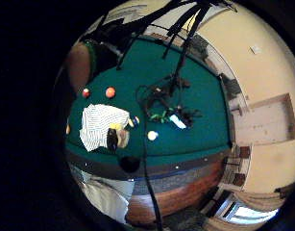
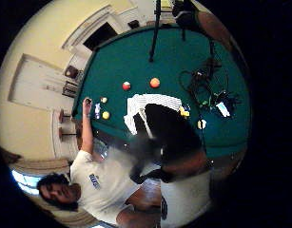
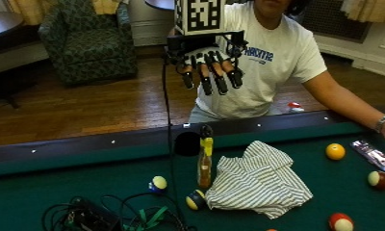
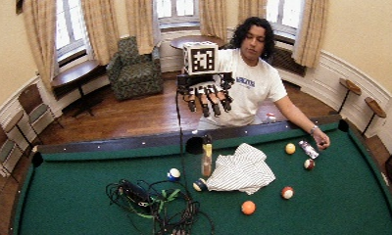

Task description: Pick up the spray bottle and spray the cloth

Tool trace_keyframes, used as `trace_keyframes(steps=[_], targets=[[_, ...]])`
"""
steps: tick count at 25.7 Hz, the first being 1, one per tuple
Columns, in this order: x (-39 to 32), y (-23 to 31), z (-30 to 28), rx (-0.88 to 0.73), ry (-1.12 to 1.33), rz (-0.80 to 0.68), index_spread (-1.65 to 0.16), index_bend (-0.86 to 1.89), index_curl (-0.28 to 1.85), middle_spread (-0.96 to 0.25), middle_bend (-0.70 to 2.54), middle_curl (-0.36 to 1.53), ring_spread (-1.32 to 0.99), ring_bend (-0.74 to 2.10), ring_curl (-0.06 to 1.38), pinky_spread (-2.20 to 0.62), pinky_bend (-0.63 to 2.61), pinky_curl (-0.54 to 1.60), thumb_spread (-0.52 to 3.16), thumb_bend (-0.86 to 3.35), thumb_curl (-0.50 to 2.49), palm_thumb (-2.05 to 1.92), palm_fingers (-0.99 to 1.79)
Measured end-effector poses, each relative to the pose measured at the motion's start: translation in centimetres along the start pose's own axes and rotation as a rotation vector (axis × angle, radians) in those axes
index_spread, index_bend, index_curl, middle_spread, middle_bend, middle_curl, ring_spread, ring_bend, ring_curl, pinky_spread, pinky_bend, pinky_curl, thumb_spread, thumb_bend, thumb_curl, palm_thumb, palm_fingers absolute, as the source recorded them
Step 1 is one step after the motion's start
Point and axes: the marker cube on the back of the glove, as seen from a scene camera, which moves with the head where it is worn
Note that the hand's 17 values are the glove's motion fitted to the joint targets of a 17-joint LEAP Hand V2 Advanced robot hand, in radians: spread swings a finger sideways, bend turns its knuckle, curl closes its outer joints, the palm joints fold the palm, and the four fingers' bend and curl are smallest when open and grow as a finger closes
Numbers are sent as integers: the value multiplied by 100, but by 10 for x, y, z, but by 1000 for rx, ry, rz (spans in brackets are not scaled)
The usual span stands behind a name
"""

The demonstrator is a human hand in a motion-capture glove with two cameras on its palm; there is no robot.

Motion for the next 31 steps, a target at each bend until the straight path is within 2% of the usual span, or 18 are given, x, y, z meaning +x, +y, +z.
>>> trace_keyframes(steps=[5, 12, 31], targets=[[0, 1, 0, 6, -3, -3, -31, 18, 14, -8, 21, 11, -6, 46, 17, 13, 40, 16, 70, 22, 10, 36, 67], [3, 3, 2, -11, -8, -9, -38, 16, 20, -10, 19, 18, -9, 45, 23, 16, 39, 22, 97, 20, 14, 38, 67], [6, 17, 28, -23, -39, 4, -42, 17, 27, -10, 15, 23, -9, 36, 26, 18, 43, 30, 118, 9, 22, 40, 59]])
